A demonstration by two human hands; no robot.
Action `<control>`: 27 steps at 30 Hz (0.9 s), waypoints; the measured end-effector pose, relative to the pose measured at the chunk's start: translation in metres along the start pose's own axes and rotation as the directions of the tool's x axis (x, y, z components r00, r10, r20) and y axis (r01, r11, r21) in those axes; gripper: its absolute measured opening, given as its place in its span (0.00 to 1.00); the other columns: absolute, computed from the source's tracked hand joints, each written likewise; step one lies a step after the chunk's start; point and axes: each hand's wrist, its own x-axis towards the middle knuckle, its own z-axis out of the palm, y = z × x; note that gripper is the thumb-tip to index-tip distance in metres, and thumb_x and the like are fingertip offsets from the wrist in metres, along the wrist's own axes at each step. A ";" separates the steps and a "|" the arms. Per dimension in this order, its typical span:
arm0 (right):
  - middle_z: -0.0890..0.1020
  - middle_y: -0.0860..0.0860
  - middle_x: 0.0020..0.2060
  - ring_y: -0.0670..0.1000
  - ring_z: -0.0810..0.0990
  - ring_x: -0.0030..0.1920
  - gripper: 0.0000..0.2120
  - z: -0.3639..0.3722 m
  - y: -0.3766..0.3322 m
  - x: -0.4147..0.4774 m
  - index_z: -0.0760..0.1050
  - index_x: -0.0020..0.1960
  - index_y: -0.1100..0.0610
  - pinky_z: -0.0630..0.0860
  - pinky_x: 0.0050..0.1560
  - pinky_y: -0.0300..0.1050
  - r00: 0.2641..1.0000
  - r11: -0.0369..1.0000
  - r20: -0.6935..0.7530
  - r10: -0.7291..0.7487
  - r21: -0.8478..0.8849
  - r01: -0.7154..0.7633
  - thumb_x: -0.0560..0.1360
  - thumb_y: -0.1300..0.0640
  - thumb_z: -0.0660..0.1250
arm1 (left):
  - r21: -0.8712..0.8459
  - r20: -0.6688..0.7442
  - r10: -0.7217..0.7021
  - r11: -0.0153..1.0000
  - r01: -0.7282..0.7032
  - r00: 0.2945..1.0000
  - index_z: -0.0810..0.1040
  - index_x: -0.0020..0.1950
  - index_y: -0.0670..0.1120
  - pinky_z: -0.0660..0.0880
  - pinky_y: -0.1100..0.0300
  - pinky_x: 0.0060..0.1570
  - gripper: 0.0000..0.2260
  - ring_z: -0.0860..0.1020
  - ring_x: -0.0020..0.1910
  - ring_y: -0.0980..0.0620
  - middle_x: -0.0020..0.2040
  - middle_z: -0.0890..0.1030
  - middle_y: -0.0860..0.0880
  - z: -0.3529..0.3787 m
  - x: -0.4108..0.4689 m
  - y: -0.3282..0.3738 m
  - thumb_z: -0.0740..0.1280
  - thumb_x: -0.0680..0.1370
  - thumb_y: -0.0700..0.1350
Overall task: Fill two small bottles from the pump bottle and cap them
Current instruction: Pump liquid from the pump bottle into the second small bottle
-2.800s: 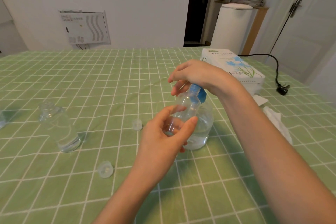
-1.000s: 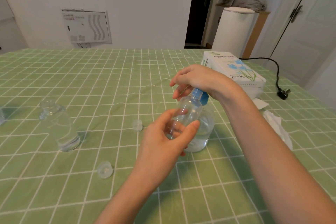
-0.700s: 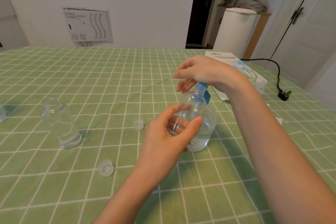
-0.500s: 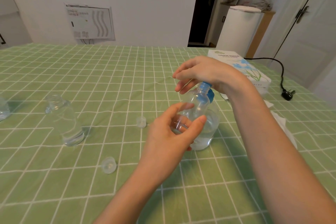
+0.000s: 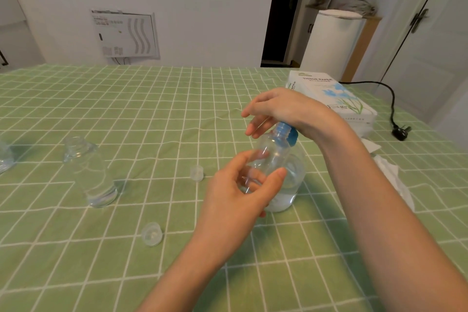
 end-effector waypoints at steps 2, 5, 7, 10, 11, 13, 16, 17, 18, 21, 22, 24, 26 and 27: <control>0.85 0.54 0.40 0.55 0.78 0.43 0.11 -0.003 -0.003 -0.001 0.77 0.56 0.60 0.74 0.61 0.56 1.000 0.999 -0.019 0.006 -0.048 -0.006 0.78 0.55 0.62 | 0.002 0.006 0.007 1.000 -0.007 1.000 0.78 0.52 0.56 0.74 0.67 0.27 0.11 0.75 0.29 0.56 0.32 0.76 0.53 0.000 0.000 0.001 0.71 0.70 0.49; 0.85 0.55 0.42 0.61 0.80 0.45 0.17 -0.007 -0.009 -0.002 0.75 0.60 0.65 0.74 0.62 0.57 0.997 0.992 -0.073 -0.011 -0.127 0.002 0.78 0.54 0.61 | -0.015 0.008 0.013 1.000 -0.012 1.000 0.78 0.52 0.55 0.74 0.67 0.27 0.12 0.74 0.29 0.54 0.32 0.76 0.53 0.000 0.002 0.002 0.71 0.70 0.49; 0.86 0.55 0.43 0.61 0.82 0.48 0.15 -0.007 -0.010 -0.003 0.76 0.59 0.63 0.74 0.62 0.56 0.998 0.991 -0.062 -0.007 -0.136 -0.001 0.78 0.54 0.62 | -0.019 0.006 0.013 1.000 -0.012 1.000 0.78 0.52 0.55 0.73 0.67 0.26 0.12 0.74 0.29 0.54 0.31 0.76 0.54 0.001 0.002 0.003 0.71 0.70 0.48; 0.85 0.55 0.44 0.60 0.82 0.54 0.11 -0.006 -0.011 -0.003 0.77 0.57 0.59 0.73 0.63 0.55 1.000 0.990 -0.022 0.012 -0.138 -0.014 0.78 0.55 0.62 | -0.019 0.003 0.015 1.000 -0.015 1.000 0.78 0.52 0.54 0.72 0.67 0.26 0.12 0.74 0.29 0.54 0.31 0.76 0.53 0.000 0.002 0.002 0.71 0.70 0.48; 0.85 0.54 0.45 0.60 0.81 0.55 0.11 -0.006 -0.011 -0.003 0.77 0.57 0.59 0.73 0.63 0.55 1.000 0.990 -0.011 0.017 -0.143 -0.018 0.78 0.56 0.62 | -0.018 0.003 0.016 1.000 -0.016 1.000 0.78 0.52 0.54 0.72 0.67 0.26 0.12 0.74 0.28 0.54 0.31 0.76 0.53 0.000 0.002 0.002 0.71 0.70 0.48; 0.85 0.54 0.44 0.58 0.82 0.53 0.11 -0.006 -0.011 -0.002 0.78 0.57 0.58 0.72 0.64 0.56 1.000 0.990 0.014 0.023 -0.142 -0.021 0.79 0.56 0.62 | -0.015 0.005 0.017 1.000 -0.017 1.000 0.78 0.52 0.55 0.73 0.67 0.26 0.12 0.74 0.29 0.55 0.31 0.76 0.53 0.000 0.002 0.002 0.71 0.70 0.49; 0.84 0.53 0.42 0.54 0.79 0.47 0.10 -0.004 -0.008 -0.001 0.79 0.56 0.58 0.72 0.62 0.55 0.999 0.992 0.034 0.023 -0.124 -0.019 0.79 0.56 0.62 | -0.014 0.005 0.017 1.000 -0.017 1.000 0.78 0.53 0.54 0.73 0.67 0.26 0.13 0.74 0.28 0.55 0.32 0.76 0.52 0.000 0.001 0.001 0.71 0.70 0.49; 0.84 0.54 0.43 0.54 0.78 0.47 0.10 -0.003 -0.006 -0.001 0.79 0.55 0.58 0.73 0.61 0.55 0.999 0.993 0.037 0.026 -0.114 -0.022 0.79 0.56 0.62 | -0.012 0.005 0.015 1.000 -0.015 1.000 0.78 0.53 0.54 0.74 0.67 0.26 0.13 0.74 0.28 0.56 0.32 0.75 0.51 0.000 0.000 0.001 0.71 0.70 0.48; 0.84 0.54 0.43 0.54 0.78 0.47 0.10 -0.002 -0.004 -0.001 0.79 0.55 0.58 0.73 0.61 0.55 0.999 0.994 0.039 0.030 -0.106 -0.026 0.78 0.56 0.62 | -0.009 0.006 0.013 1.000 -0.013 1.000 0.78 0.53 0.54 0.73 0.67 0.26 0.13 0.74 0.28 0.57 0.31 0.75 0.51 0.000 0.000 0.000 0.71 0.70 0.48; 0.84 0.54 0.41 0.54 0.79 0.45 0.11 -0.001 -0.001 0.000 0.79 0.56 0.60 0.77 0.53 0.50 0.999 0.997 0.030 0.038 -0.071 -0.036 0.78 0.57 0.62 | -0.009 0.003 0.010 1.000 -0.010 1.000 0.78 0.51 0.55 0.74 0.67 0.26 0.11 0.73 0.28 0.56 0.31 0.75 0.52 0.000 0.000 -0.002 0.71 0.70 0.48; 0.84 0.53 0.39 0.55 0.80 0.44 0.11 -0.001 0.000 0.000 0.78 0.56 0.60 0.78 0.49 0.48 0.999 0.998 0.026 0.038 -0.054 -0.037 0.78 0.58 0.62 | -0.011 0.003 0.010 1.000 -0.010 1.000 0.78 0.51 0.55 0.74 0.66 0.26 0.10 0.73 0.28 0.56 0.31 0.75 0.51 0.000 0.000 -0.002 0.71 0.70 0.47; 0.84 0.52 0.38 0.57 0.82 0.44 0.11 -0.001 0.000 0.000 0.78 0.56 0.60 0.77 0.53 0.49 1.000 0.998 0.010 0.030 -0.064 -0.029 0.78 0.57 0.62 | -0.012 0.002 0.009 1.000 -0.009 1.000 0.78 0.51 0.55 0.74 0.66 0.26 0.10 0.73 0.28 0.56 0.31 0.75 0.51 0.000 0.000 -0.002 0.71 0.70 0.47; 0.84 0.52 0.38 0.57 0.81 0.44 0.09 0.000 0.000 0.001 0.78 0.54 0.58 0.74 0.61 0.54 1.000 0.996 -0.014 0.017 -0.084 -0.019 0.78 0.56 0.62 | -0.007 0.006 0.011 1.000 -0.011 1.000 0.78 0.51 0.55 0.74 0.66 0.27 0.11 0.74 0.28 0.57 0.31 0.75 0.52 -0.001 0.001 -0.001 0.71 0.70 0.47; 0.84 0.52 0.38 0.55 0.79 0.43 0.09 0.000 0.000 0.002 0.78 0.54 0.58 0.73 0.62 0.55 1.000 0.996 -0.028 0.014 -0.086 -0.016 0.78 0.56 0.62 | -0.006 0.007 0.012 1.000 -0.012 1.000 0.78 0.51 0.55 0.74 0.67 0.27 0.11 0.74 0.28 0.56 0.31 0.75 0.52 -0.001 0.001 -0.001 0.71 0.70 0.48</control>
